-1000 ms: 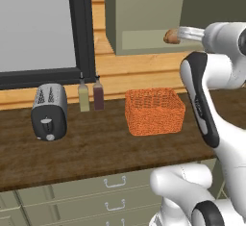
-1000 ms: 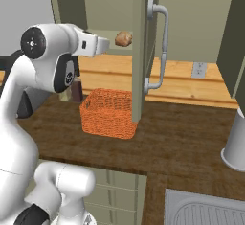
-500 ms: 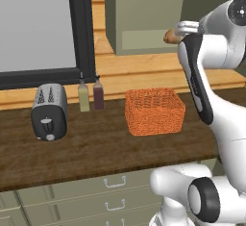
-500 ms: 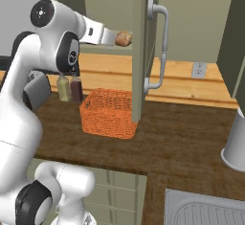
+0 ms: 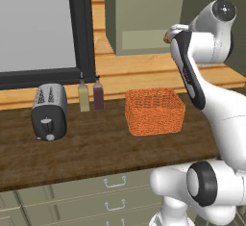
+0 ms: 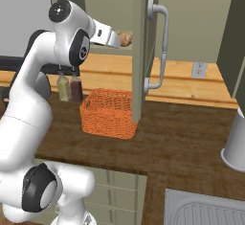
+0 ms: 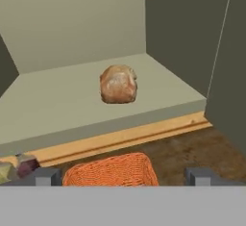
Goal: Open the cabinet, pick up the bread from the cabinet and place it in the basket. Then move the basket to the dining counter.
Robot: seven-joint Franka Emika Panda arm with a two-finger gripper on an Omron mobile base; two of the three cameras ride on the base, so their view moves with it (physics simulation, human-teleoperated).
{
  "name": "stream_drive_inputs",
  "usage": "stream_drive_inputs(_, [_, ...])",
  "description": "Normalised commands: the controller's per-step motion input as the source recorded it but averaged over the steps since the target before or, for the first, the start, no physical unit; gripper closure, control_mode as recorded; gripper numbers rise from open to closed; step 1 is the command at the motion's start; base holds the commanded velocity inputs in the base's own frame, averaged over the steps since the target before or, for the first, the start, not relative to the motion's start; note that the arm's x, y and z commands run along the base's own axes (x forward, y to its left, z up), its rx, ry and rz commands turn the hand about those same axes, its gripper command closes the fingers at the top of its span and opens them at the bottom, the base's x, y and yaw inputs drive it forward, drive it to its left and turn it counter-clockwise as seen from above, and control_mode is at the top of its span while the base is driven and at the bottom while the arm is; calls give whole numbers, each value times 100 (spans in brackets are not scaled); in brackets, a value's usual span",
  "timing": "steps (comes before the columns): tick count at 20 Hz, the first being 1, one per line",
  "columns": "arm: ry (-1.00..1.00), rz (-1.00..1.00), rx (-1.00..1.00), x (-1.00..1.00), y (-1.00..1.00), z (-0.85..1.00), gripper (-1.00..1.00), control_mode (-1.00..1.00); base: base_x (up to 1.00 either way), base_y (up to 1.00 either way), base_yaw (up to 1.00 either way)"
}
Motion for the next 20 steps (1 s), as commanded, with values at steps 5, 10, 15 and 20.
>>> stream_drive_inputs(5, [3, 0, 0, 66, -3, -2, -100, -100, 0, 0, 0])
stream_drive_inputs(10, [2, 0, 0, 53, -18, 0, -100, -100, 0, 0, 0])
stream_drive_inputs(15, [4, 0, 0, 38, -19, -8, -100, -100, 0, 0, 0])
stream_drive_inputs(20, [5, 0, 0, 45, 1, -7, -100, -100, 0, 0, 0])
